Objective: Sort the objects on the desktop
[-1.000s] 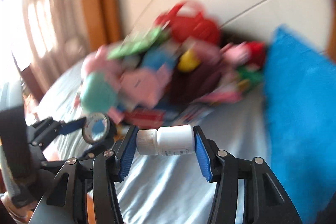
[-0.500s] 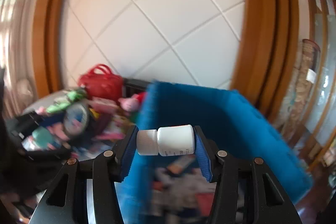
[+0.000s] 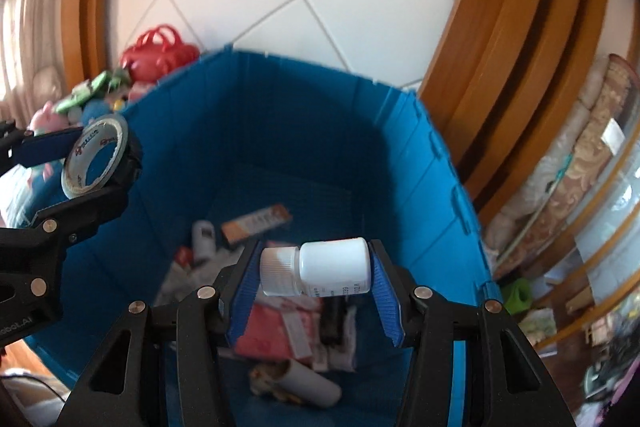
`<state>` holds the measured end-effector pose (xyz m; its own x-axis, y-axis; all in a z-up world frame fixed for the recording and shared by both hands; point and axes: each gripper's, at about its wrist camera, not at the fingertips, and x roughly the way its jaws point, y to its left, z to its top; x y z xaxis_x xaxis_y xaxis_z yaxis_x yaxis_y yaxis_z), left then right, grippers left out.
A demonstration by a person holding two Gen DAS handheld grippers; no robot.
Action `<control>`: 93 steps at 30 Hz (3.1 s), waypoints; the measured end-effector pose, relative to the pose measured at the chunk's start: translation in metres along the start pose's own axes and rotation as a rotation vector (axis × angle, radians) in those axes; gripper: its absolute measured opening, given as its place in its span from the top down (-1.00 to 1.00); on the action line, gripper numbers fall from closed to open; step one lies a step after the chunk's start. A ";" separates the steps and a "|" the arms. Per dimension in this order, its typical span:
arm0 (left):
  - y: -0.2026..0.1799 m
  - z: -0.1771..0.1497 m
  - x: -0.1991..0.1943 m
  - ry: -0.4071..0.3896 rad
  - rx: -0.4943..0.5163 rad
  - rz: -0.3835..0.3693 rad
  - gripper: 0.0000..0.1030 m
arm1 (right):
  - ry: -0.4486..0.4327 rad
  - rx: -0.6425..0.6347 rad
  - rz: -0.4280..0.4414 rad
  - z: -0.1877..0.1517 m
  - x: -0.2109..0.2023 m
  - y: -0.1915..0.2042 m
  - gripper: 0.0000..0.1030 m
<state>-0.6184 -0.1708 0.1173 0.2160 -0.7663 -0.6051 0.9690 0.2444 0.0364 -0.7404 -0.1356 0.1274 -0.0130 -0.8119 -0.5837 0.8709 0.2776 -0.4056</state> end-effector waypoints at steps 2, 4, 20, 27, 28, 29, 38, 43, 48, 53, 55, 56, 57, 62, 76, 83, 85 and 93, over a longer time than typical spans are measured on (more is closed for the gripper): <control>-0.011 0.002 0.007 0.019 0.014 0.009 -0.07 | 0.018 -0.012 0.007 -0.007 0.009 -0.007 0.00; -0.017 0.003 0.015 0.044 0.017 0.012 -0.07 | 0.032 -0.010 0.017 -0.012 0.015 -0.016 0.00; -0.019 0.013 0.021 0.051 -0.009 0.106 -0.53 | 0.030 -0.066 -0.027 -0.017 0.025 -0.039 -0.01; -0.009 0.009 0.016 0.045 -0.035 0.122 -0.57 | -0.008 -0.087 -0.031 -0.012 0.020 -0.036 -0.73; -0.008 0.008 0.014 0.044 -0.037 0.123 -0.57 | -0.015 -0.093 -0.042 -0.012 0.019 -0.035 -0.81; -0.006 0.008 0.012 0.041 -0.041 0.125 -0.57 | -0.016 -0.093 -0.042 -0.012 0.018 -0.034 -0.87; 0.016 0.000 -0.039 -0.085 -0.066 0.115 -0.59 | -0.059 -0.025 -0.044 -0.015 -0.020 -0.022 -0.99; 0.037 -0.014 -0.084 -0.220 -0.057 -0.002 -0.70 | -0.117 0.058 -0.089 -0.024 -0.060 -0.006 -1.00; 0.060 -0.040 -0.115 -0.364 -0.108 0.029 -1.00 | -0.171 0.164 -0.118 -0.043 -0.100 0.012 -1.00; 0.076 -0.065 -0.125 -0.308 -0.095 -0.008 -1.00 | -0.178 0.278 -0.092 -0.061 -0.129 0.028 -1.00; 0.083 -0.075 -0.131 -0.282 -0.095 -0.031 -1.00 | -0.184 0.295 -0.099 -0.067 -0.140 0.037 -1.00; 0.085 -0.080 -0.133 -0.262 -0.094 -0.048 -1.00 | -0.184 0.298 -0.107 -0.071 -0.145 0.044 -1.00; 0.088 -0.085 -0.135 -0.247 -0.094 -0.058 -1.00 | -0.182 0.299 -0.111 -0.074 -0.149 0.050 -1.00; 0.098 -0.107 -0.148 -0.193 -0.083 -0.043 -1.00 | -0.145 0.321 -0.088 -0.090 -0.160 0.082 -1.00; 0.140 -0.121 -0.155 -0.148 -0.142 -0.040 -1.00 | -0.135 0.338 -0.093 -0.086 -0.173 0.116 -1.00; 0.143 -0.117 -0.149 -0.155 -0.143 -0.032 -1.00 | -0.134 0.340 -0.091 -0.079 -0.167 0.117 -1.00; 0.143 -0.115 -0.145 -0.153 -0.143 -0.035 -1.00 | -0.129 0.340 -0.092 -0.078 -0.164 0.116 -1.00; 0.137 -0.108 -0.136 -0.149 -0.132 -0.036 -1.00 | -0.108 0.346 -0.091 -0.074 -0.152 0.110 -1.00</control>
<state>-0.5277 0.0311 0.1193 0.2063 -0.8530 -0.4794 0.9543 0.2837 -0.0940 -0.6795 0.0561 0.1194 -0.0628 -0.8797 -0.4713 0.9834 0.0261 -0.1798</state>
